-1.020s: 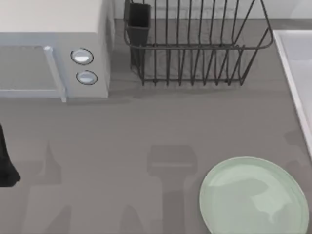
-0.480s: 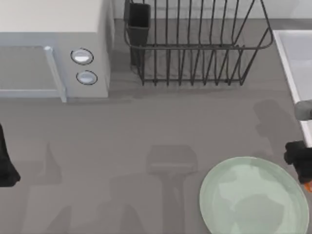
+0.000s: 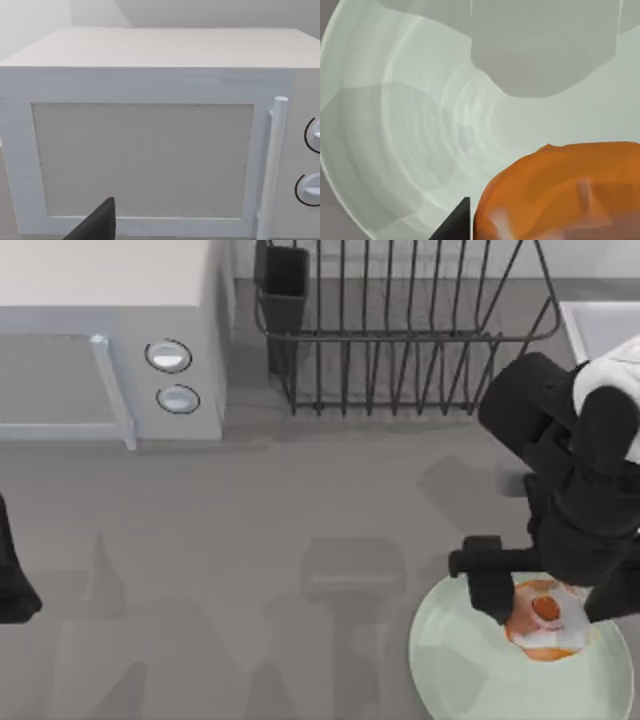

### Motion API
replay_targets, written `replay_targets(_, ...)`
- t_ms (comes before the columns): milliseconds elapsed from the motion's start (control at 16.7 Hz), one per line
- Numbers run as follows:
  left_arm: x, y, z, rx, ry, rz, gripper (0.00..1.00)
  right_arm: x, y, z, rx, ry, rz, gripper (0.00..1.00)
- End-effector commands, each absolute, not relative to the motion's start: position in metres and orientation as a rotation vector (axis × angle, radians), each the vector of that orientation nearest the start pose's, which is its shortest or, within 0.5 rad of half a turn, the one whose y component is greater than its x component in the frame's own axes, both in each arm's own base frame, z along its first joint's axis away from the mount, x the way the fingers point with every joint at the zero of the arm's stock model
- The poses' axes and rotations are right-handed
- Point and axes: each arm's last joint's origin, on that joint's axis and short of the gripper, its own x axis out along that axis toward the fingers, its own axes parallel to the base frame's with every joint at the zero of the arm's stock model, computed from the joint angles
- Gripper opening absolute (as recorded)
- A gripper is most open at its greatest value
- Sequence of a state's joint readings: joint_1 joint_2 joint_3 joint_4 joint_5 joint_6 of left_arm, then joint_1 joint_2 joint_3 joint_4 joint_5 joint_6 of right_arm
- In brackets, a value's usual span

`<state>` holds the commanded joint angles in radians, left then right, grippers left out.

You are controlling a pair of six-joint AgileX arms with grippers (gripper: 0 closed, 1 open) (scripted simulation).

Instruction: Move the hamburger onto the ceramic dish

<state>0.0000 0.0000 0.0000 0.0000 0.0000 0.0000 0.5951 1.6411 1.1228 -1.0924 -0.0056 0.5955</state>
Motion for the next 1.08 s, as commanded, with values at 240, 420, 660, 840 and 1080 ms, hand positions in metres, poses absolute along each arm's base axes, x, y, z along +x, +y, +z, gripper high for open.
replay_targets(240,0.106,-0.001,0.160,0.000,0.000,0.000,1.00,0.232,0.165,0.195,-0.011,1.602,-0.014,0.00)
replay_targets(420,0.106,-0.001,0.160,0.000,0.000,0.000,1.00,0.231,0.164,0.190,-0.009,1.604,-0.016,0.00)
replay_targets(660,0.106,-0.001,0.160,0.000,0.000,0.000,1.00,0.231,0.165,0.165,-0.007,1.599,-0.014,0.00)
replay_targets(840,0.106,-0.001,0.160,0.000,0.000,0.000,1.00,0.229,0.165,0.150,-0.011,1.602,-0.014,0.00)
replay_targets(1080,0.106,-0.001,0.160,0.000,0.000,0.000,1.00,0.229,0.165,0.150,-0.011,1.602,-0.014,0.08)
